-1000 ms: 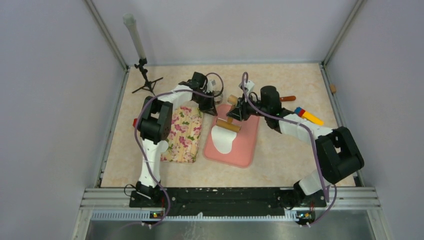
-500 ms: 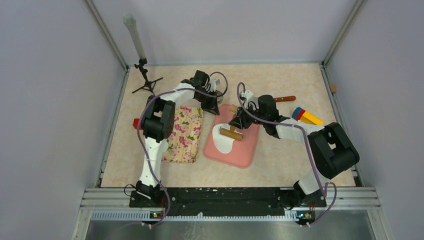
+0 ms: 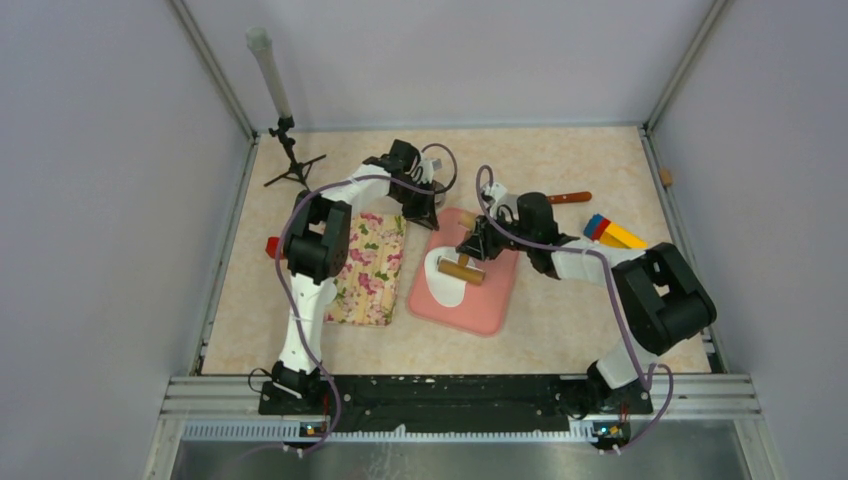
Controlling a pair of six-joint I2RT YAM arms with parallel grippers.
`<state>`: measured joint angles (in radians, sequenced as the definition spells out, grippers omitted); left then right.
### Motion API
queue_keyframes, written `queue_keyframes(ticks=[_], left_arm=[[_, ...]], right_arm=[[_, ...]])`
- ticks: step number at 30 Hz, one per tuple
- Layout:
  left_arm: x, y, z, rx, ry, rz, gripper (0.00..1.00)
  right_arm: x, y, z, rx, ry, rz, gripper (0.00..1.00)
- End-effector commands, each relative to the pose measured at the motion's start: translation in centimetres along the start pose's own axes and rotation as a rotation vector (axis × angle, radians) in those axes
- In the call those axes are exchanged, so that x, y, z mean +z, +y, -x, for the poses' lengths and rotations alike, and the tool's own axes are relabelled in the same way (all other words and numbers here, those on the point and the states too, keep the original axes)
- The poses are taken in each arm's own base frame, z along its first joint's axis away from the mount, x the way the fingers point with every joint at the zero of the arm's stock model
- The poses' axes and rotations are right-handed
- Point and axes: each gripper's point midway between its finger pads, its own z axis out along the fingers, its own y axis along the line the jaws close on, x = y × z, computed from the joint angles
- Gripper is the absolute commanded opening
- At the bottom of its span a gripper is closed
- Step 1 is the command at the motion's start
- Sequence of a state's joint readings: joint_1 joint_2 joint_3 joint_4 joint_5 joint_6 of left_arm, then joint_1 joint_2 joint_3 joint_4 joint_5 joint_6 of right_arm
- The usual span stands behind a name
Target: Roll out the dumpling wrappers from the dough
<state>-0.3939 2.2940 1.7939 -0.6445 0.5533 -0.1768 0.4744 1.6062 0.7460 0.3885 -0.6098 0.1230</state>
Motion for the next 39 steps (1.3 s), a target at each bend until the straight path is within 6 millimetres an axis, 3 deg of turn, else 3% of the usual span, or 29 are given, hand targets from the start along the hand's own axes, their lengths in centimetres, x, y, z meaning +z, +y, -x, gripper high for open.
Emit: queue_keyframes(ticks=[1,11,28,31,35,37,39], left_arm=[[0.9,-1.3,-0.4,0.052,0.025,-0.04,0.0],[0.7,-1.1,-0.1,0.038,0.012,-0.019,0.0],[0.6,-0.4,0.9,0.002,-0.021,0.042,0.0],[0.5,-0.4,0.9,0.001,-0.024,0.043,0.0],[0.3,-0.7,1.1,0.003,-0.029,0.035,0.01],[0.0,-1.0,1.4,0.005,-0.036,0.028,0.1],[-0.6,-1.1,1.8,0.007,-0.051,0.023,0.29]], right_arm=[[-0.7,0.4,-7.0,0.12,0.188,0.015,0.0],[-1.1,1.9,-7.5,0.154,0.211,0.086,0.0],[-0.6,6.2,-5.9,0.059,0.226,0.202,0.0],[-0.7,7.1,-3.4,0.022,0.177,0.216,0.0],[-2.1,8.2,3.0,-0.062,0.046,0.208,0.0],[-3.5,7.8,6.7,-0.086,-0.039,0.157,0.0],[-5.7,5.9,9.7,-0.085,-0.103,0.06,0.0]])
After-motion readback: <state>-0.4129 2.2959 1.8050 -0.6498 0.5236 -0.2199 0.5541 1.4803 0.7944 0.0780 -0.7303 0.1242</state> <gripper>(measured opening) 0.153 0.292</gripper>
